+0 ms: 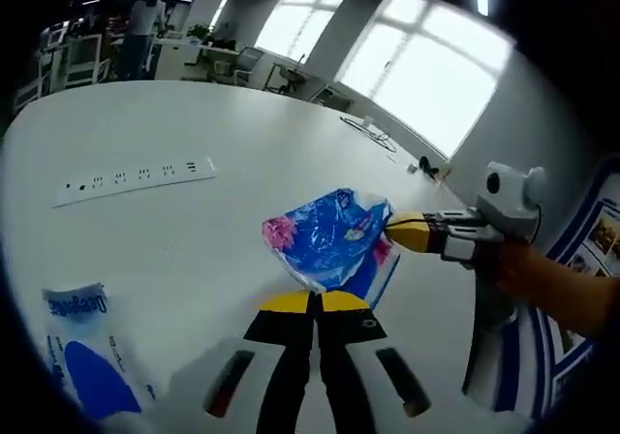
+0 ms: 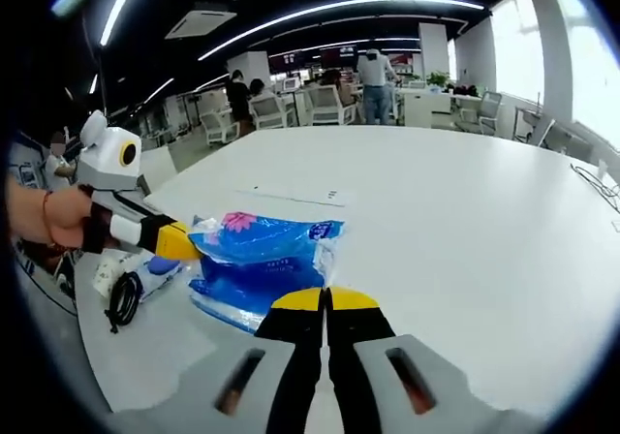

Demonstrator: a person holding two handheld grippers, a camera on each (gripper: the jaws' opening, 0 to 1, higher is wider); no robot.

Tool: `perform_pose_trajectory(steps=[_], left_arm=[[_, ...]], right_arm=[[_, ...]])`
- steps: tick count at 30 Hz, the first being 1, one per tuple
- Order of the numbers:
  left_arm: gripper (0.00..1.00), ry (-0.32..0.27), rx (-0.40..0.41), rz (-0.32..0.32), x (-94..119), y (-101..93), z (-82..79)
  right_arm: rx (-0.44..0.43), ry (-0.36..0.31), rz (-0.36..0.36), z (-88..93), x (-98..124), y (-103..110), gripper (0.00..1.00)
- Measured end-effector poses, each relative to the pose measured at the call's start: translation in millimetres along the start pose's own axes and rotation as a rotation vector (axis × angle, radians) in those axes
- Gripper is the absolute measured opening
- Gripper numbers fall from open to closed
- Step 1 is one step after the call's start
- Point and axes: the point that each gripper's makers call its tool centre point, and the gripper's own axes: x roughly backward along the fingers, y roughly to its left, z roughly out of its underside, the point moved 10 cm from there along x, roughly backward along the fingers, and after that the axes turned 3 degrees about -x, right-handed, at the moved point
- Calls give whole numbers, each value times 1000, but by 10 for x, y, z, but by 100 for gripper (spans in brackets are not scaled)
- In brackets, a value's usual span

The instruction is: Arrange the tabletop items into an orderly group along one side of the table until the central work area is clear of visible clutter.

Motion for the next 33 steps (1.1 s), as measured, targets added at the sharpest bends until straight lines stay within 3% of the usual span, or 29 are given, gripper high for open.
perform_pose_trajectory(steps=[17,33], left_arm=[[0,78,27,18,-561,-93,68],[0,107,75,9,-789,-47,195]], right_arm=[[-42,63,48,300,-19,-414,0],[-69,93,65,473,-97,-619,0]])
